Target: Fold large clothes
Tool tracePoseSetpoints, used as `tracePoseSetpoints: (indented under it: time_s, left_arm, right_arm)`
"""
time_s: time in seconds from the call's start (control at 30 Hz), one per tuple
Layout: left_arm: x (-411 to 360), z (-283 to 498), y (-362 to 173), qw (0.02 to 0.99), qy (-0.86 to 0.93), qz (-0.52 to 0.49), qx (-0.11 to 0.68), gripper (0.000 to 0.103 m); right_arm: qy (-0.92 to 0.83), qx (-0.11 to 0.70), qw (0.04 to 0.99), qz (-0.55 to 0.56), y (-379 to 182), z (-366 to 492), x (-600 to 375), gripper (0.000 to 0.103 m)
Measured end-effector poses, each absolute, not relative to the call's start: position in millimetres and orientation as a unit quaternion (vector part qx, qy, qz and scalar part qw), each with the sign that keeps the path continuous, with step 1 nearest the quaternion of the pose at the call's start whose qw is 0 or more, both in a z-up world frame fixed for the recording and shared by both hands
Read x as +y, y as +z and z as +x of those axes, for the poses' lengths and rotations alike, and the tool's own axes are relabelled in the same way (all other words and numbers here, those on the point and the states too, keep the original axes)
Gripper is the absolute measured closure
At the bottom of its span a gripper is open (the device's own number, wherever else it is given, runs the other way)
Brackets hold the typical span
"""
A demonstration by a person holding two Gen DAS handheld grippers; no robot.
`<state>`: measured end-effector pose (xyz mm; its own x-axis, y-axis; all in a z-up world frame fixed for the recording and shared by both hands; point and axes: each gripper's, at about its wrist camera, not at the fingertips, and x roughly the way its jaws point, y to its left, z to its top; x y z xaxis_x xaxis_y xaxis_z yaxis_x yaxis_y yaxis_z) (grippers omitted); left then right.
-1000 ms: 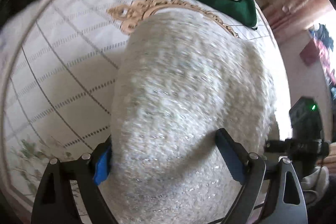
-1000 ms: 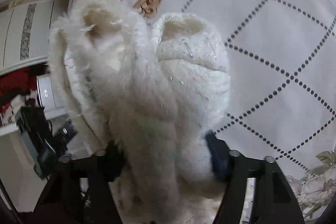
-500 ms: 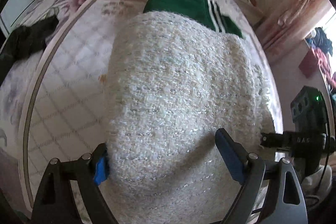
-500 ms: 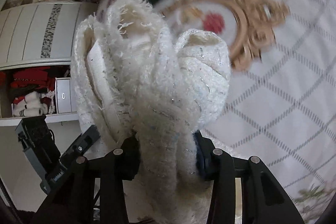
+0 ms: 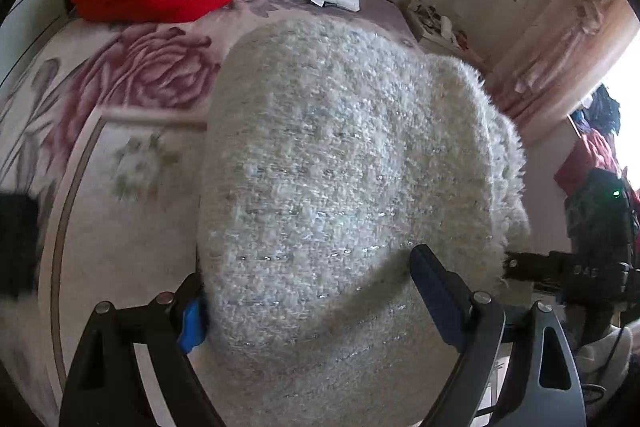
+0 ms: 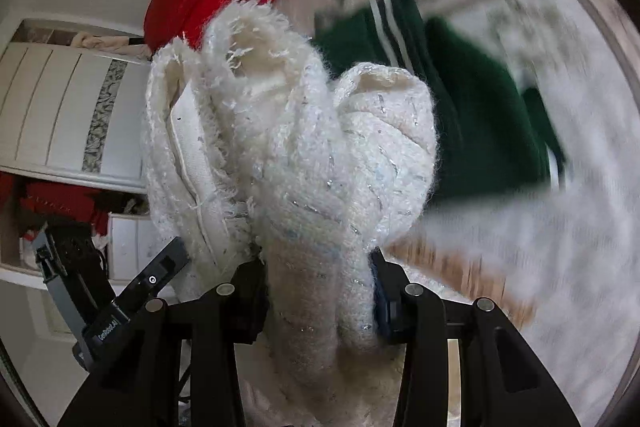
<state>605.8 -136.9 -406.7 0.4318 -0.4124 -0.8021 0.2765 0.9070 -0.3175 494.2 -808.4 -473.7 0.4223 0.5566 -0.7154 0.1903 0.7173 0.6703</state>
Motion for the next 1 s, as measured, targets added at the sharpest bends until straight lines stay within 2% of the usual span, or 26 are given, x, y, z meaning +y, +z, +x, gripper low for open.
tracePoseSetpoints:
  time_s: [0.1,0.2,0.33,0.37,0.4,0.53,0.6,0.63,0.77,0.83,0.87,1.0]
  left_arm:
    - [-151.3,666.9,-429.7,0.836,-0.204,-0.062,0.506,0.015]
    - [-163.3,718.0,-472.6,0.816,-0.195,-0.051,0.541,0.015]
    - [-167.0,735.6,-501.1,0.808,-0.191,-0.038,0.555,0.013]
    - [-167.1,734.1,-498.1,0.808,-0.193,-0.034,0.555,0.013]
    - [-166.5,732.9,-494.2,0.809,-0.194,-0.032,0.554,0.013]
    - [-151.9,706.6,-458.7,0.854,-0.167,-0.017,0.493,0.013]
    - [-144.0,690.5,-441.4,0.872,-0.152,-0.016,0.465,0.013]
    - [-138.7,679.1,-430.3,0.882,-0.141,-0.019,0.449,0.013]
    - [-116.3,635.3,-392.0,0.911,-0.099,-0.044,0.397,0.013]
    - [-110.0,616.3,-374.0,0.912,-0.091,-0.046,0.397,0.002]
    - [-108.2,608.7,-367.1,0.912,-0.094,-0.046,0.396,0.0]
    - [-106.8,557.0,-327.7,0.912,-0.102,-0.039,0.396,0.0]
  right_arm:
    - [0.103,0.533,0.768,0.34,-479.2,568.3,-821.5,0.059]
    - [0.079,0.566,0.754,0.324,-515.9,617.3,-827.1,0.059]
    - [0.045,0.593,0.744,0.303,-545.2,642.3,-831.5,0.056]
    - [0.041,0.596,0.744,0.3,-545.9,643.0,-834.3,0.052]
    - [0.036,0.603,0.742,0.291,-543.9,644.5,-833.7,0.043]
    - [-0.004,0.614,0.763,0.202,-516.7,634.7,-820.5,0.033]
    - [-0.044,0.601,0.785,0.148,-498.3,610.7,-806.3,0.011]
    - [-0.06,0.593,0.793,0.126,-488.5,598.0,-800.1,0.008]
    - [-0.12,0.566,0.813,0.064,-455.7,542.2,-778.3,0.004]
    - [-0.149,0.545,0.824,0.04,-432.8,510.0,-767.1,0.002]
    - [-0.157,0.538,0.828,0.033,-424.1,499.5,-762.8,0.0]
    - [-0.183,0.508,0.842,0.015,-373.7,439.2,-741.4,0.0]
